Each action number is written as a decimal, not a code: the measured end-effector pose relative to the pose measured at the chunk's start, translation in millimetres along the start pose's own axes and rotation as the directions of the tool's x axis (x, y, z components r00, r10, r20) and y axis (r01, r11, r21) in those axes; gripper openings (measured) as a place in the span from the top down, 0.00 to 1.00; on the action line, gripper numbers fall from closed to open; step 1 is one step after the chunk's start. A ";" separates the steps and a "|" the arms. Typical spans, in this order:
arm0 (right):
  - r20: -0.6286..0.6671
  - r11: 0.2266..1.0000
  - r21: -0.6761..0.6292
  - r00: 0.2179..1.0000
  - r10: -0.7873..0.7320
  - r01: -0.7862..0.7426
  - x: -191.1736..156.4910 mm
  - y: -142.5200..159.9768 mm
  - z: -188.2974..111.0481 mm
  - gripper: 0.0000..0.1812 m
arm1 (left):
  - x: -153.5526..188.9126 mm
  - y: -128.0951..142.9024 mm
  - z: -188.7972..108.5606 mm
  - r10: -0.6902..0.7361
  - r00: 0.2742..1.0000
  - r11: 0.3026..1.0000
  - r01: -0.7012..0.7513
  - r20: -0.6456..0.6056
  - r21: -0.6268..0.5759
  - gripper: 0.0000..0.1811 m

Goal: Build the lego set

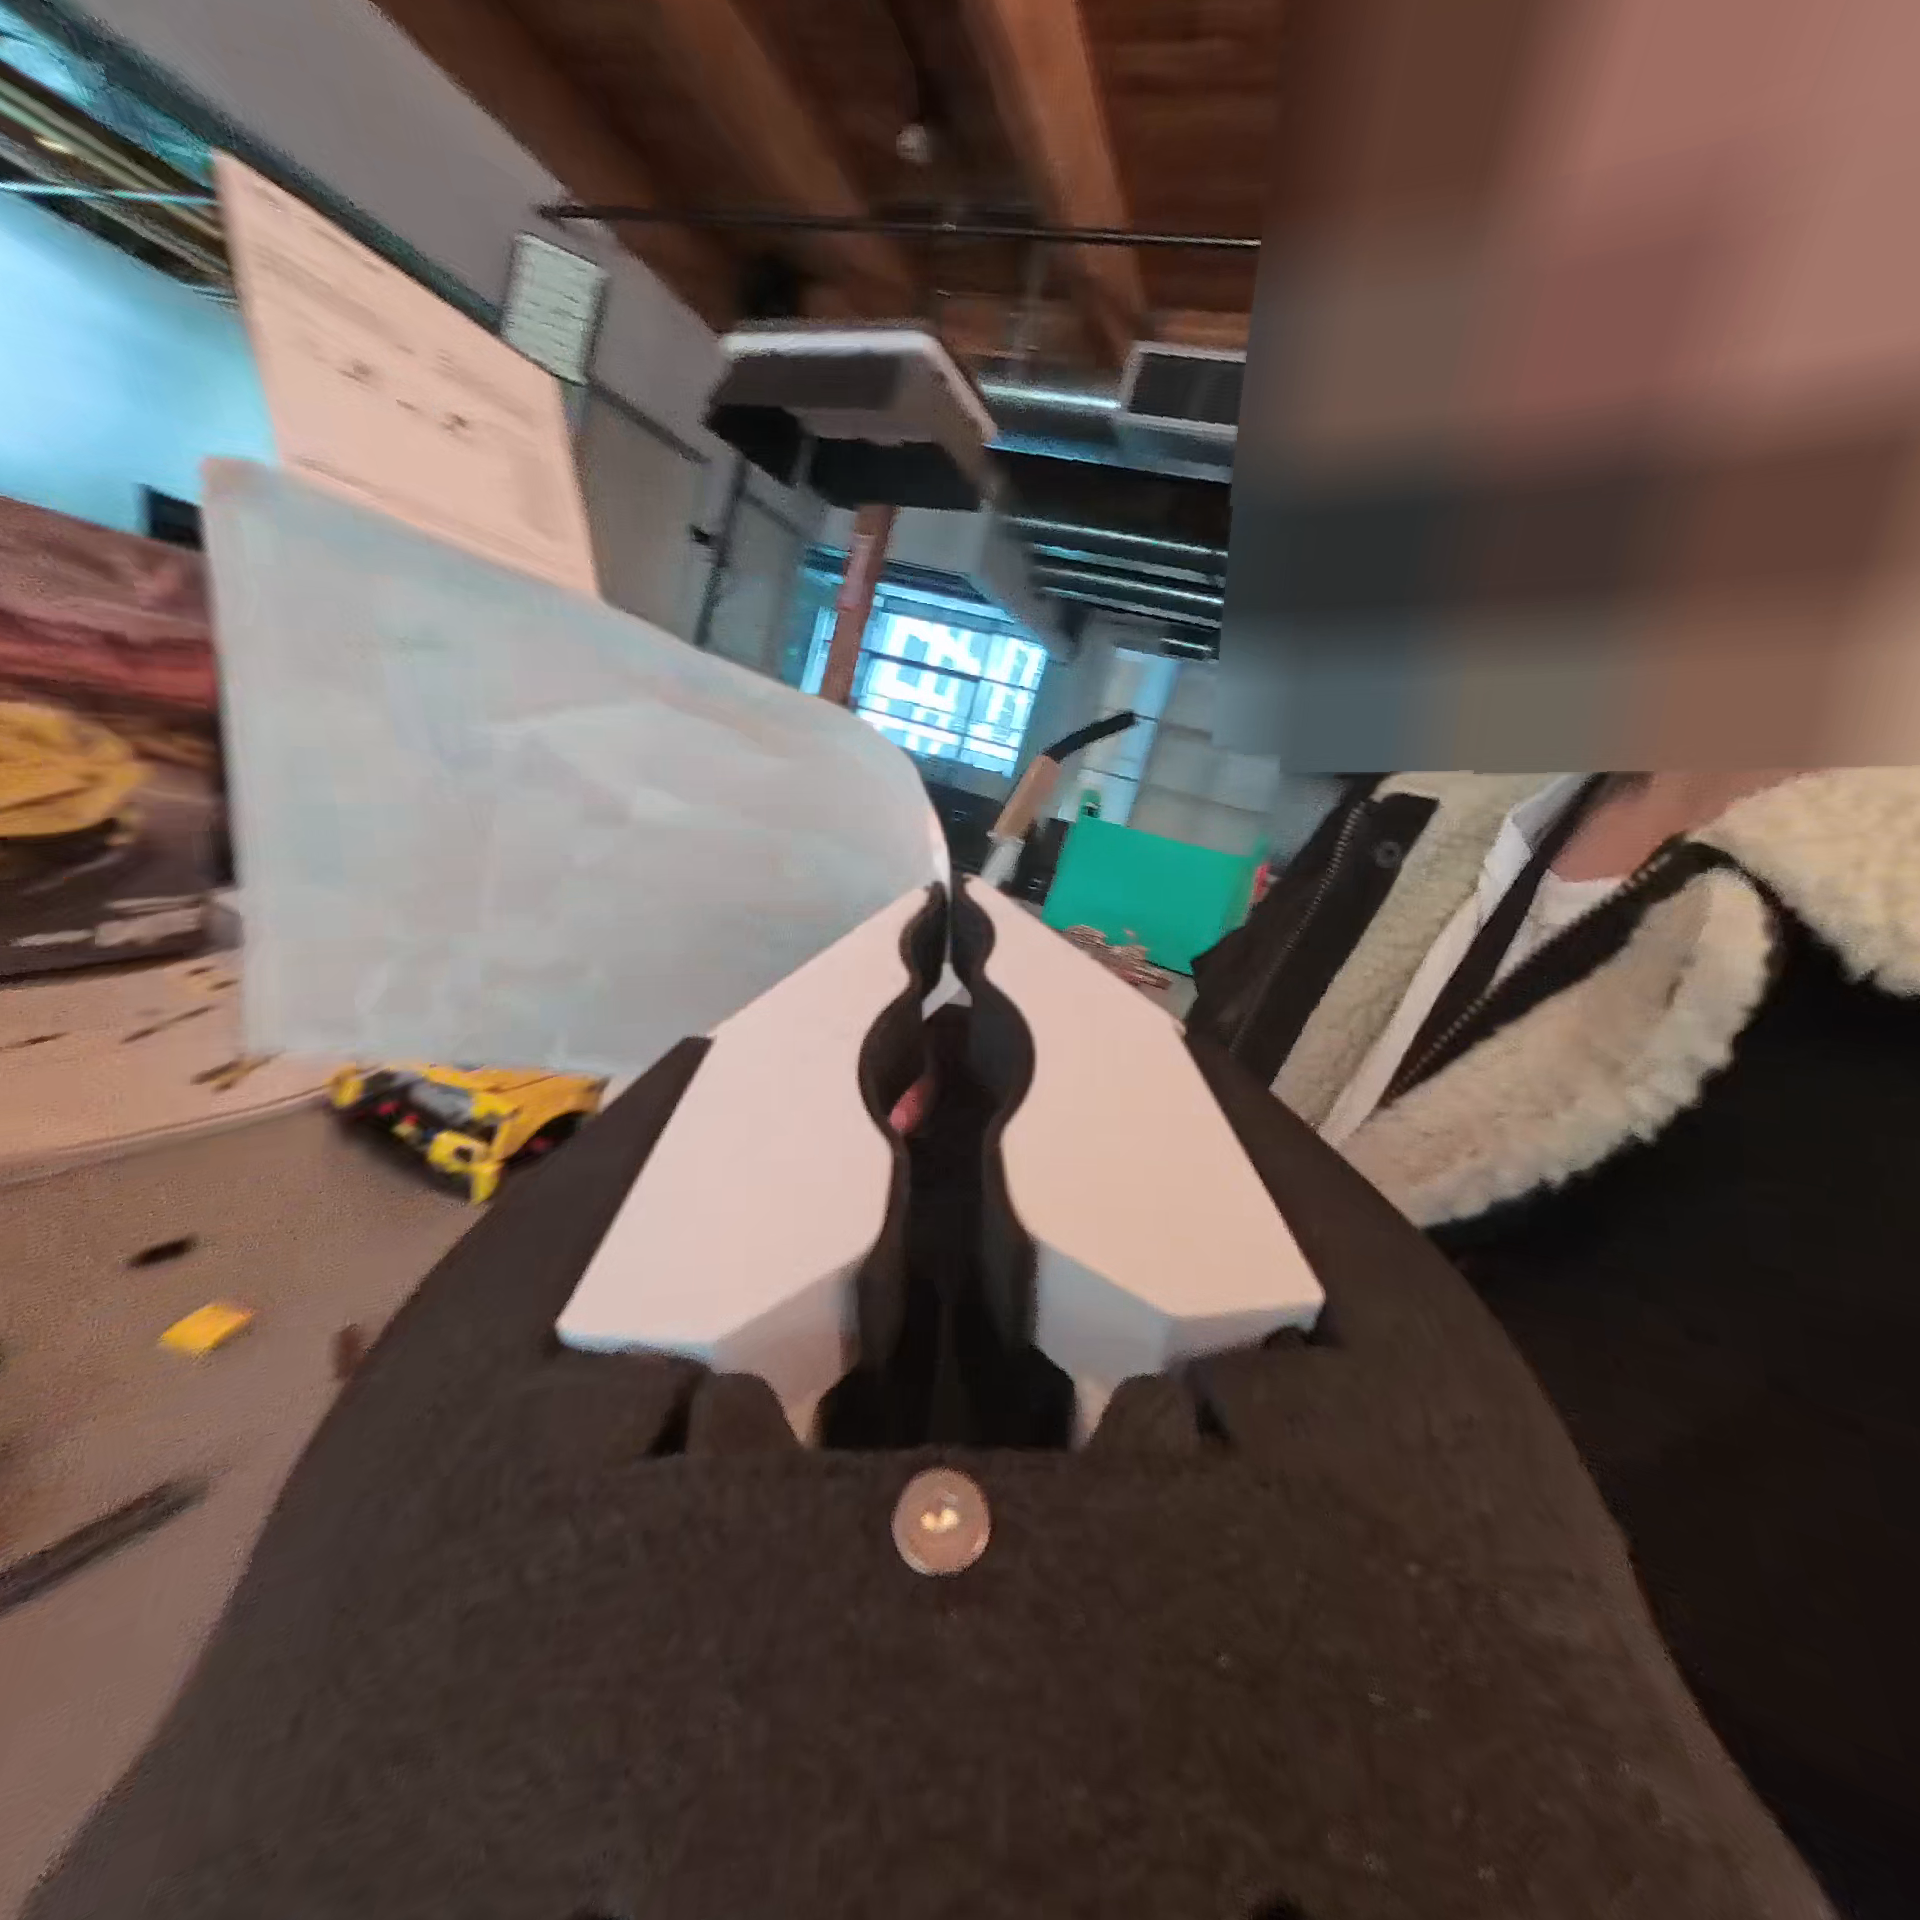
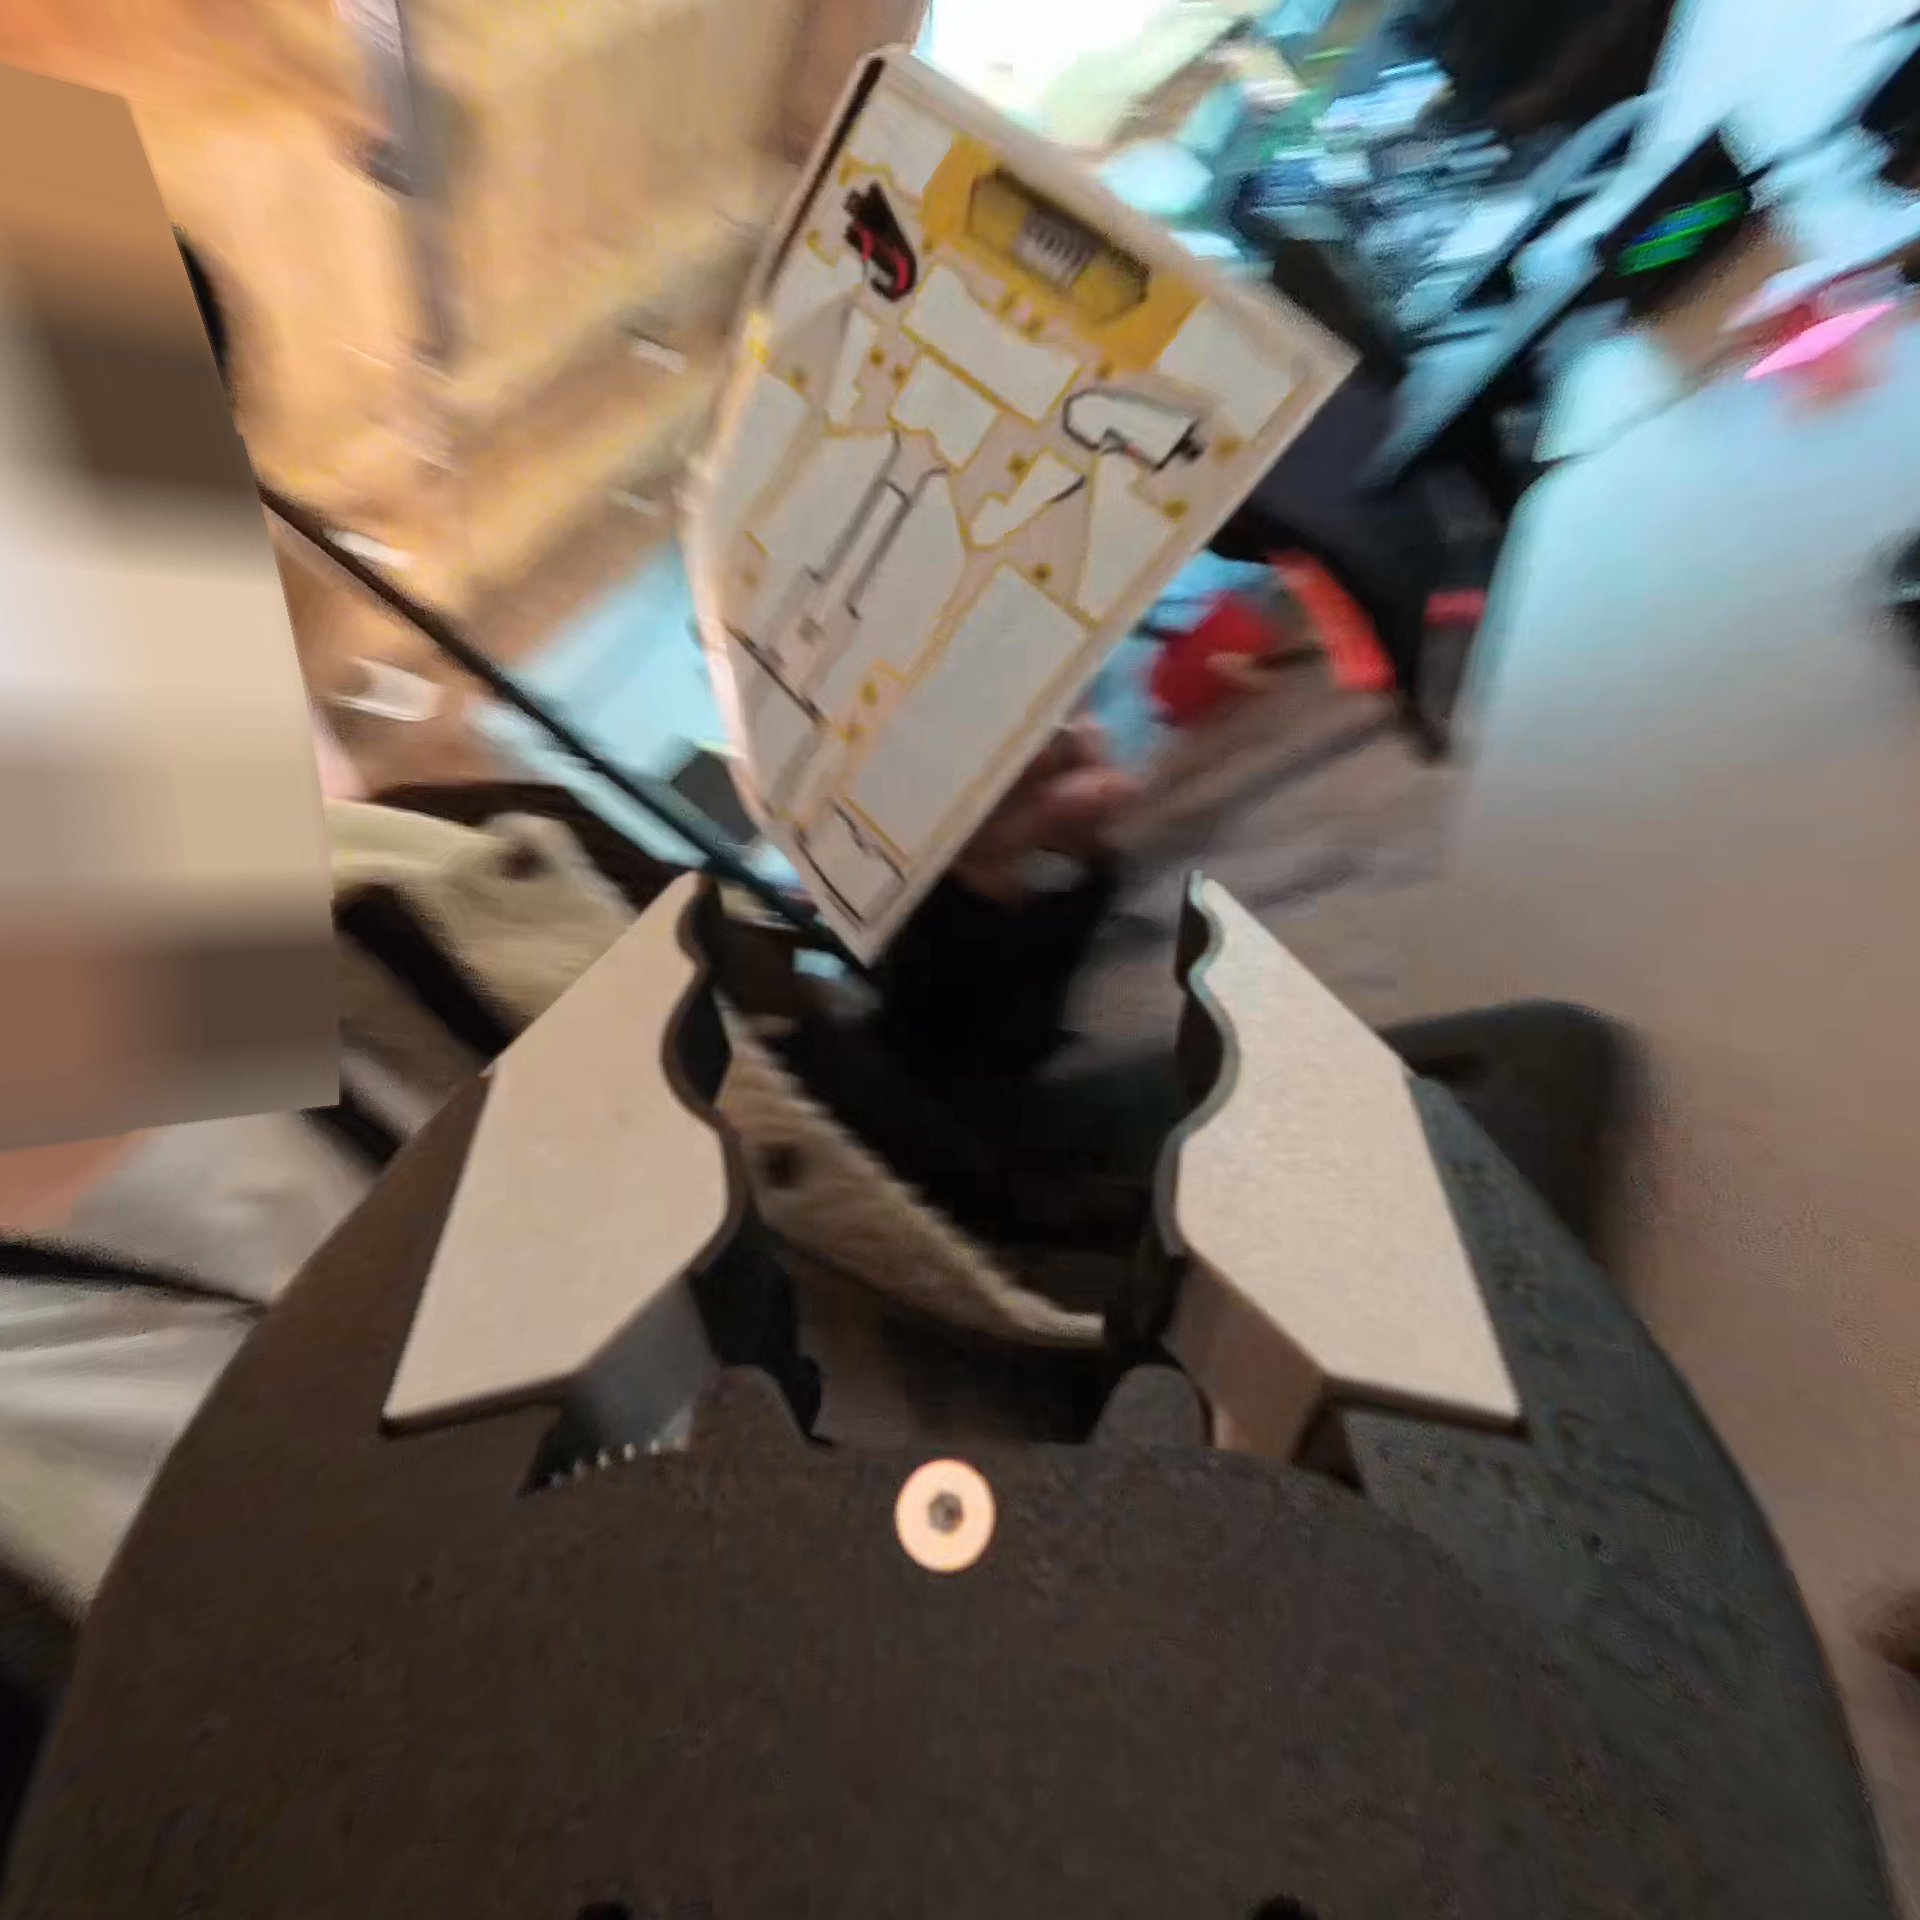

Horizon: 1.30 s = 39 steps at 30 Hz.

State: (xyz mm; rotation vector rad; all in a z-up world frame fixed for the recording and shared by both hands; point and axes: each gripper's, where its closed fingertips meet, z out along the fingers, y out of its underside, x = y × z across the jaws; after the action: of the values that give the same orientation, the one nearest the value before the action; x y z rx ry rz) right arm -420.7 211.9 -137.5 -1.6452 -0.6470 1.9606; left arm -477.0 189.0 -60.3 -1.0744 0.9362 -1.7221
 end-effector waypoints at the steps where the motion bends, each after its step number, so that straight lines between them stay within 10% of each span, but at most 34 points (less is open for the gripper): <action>1: 0.149 0.996 0.033 0.986 0.077 -0.083 -16.4 -3.4 -2.0 0.49 | -1.3 8.6 8.6 -0.014 1.000 1.000 0.013 -0.016 -0.021 1.00; 3: 0.315 0.980 0.102 0.940 0.129 -0.169 -33.4 -17.4 -18.4 0.57 | -12.8 26.2 17.2 -0.081 0.997 0.995 0.080 -0.005 -0.063 1.00; 8: 0.128 0.952 0.307 0.991 -0.045 0.004 -20.8 -43.7 -69.5 1.00 | -57.2 55.3 15.5 -0.177 0.971 0.976 0.195 0.161 -0.101 1.00; 13: -0.084 0.957 0.224 0.982 -0.170 0.185 -20.8 -38.0 -86.3 1.00 | -99.7 51.2 17.6 -0.088 0.938 0.978 0.145 0.336 -0.150 0.80; 20: -0.134 0.966 0.170 0.975 -0.175 0.197 -18.7 -31.0 -95.1 1.00 | -98.4 43.6 73.1 -0.132 0.971 0.959 0.176 0.200 -0.224 0.80; 27: -0.282 0.963 0.145 0.943 -0.179 0.226 3.2 -31.5 -101.4 1.00 | -120.7 62.2 77.8 0.009 0.933 0.946 0.109 0.360 -0.305 0.89; 39: -0.110 0.941 0.228 0.967 -0.229 0.249 -23.7 -36.6 -81.3 0.90 | -88.8 78.6 102.5 -0.395 0.916 0.881 0.399 0.071 -0.253 1.00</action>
State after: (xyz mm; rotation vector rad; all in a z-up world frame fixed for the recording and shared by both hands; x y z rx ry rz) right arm -334.4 228.0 -109.1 -1.4192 -0.5273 1.7142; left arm -338.1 230.9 -119.8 -1.5418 1.0043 -1.9483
